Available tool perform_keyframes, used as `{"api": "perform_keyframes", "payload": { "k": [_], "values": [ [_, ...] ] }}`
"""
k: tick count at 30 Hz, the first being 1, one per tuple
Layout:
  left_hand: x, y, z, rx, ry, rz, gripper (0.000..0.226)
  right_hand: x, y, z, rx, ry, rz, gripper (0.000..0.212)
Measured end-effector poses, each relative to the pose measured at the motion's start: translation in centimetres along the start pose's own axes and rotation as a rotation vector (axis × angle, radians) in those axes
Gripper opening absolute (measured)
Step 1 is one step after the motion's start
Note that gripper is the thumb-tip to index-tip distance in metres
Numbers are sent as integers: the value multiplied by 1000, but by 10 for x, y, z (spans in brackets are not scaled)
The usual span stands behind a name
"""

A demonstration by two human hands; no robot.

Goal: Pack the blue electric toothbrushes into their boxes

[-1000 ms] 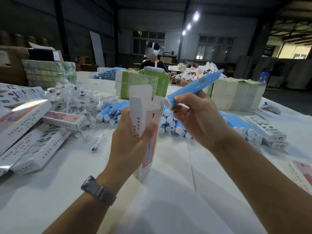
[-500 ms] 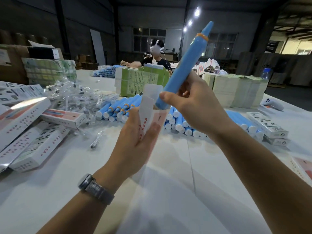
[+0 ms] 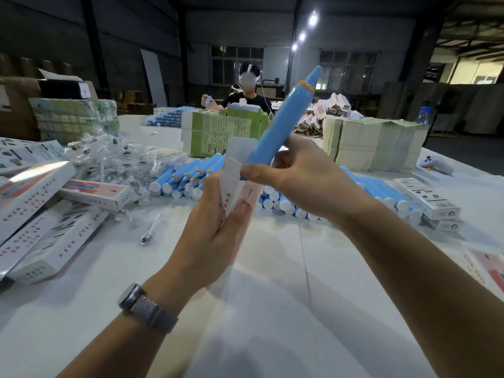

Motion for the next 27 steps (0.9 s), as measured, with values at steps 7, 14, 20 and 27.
{"api": "perform_keyframes", "payload": {
  "k": [7,14,20,27],
  "values": [
    [-2,0,0,0,-4,-18,22,0,5,-2,131,-138,-71,27],
    [-2,-1,1,14,-42,-78,25,9,7,3,39,-136,35,36],
    [1,-2,-1,5,-61,-108,19,22,8,4,75,-205,143,25],
    [-2,-23,4,326,100,217,15,57,65,20,-148,100,891,34]
  ]
}}
Point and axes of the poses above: each hand's wrist, its own z-axis towards the middle knuckle, its own y-axis out of the palm, x = y × z, the point moved 1 cm from there along z, towards the middle knuckle, and after that the axes turned 9 degrees about z, right-handed, at the moved point
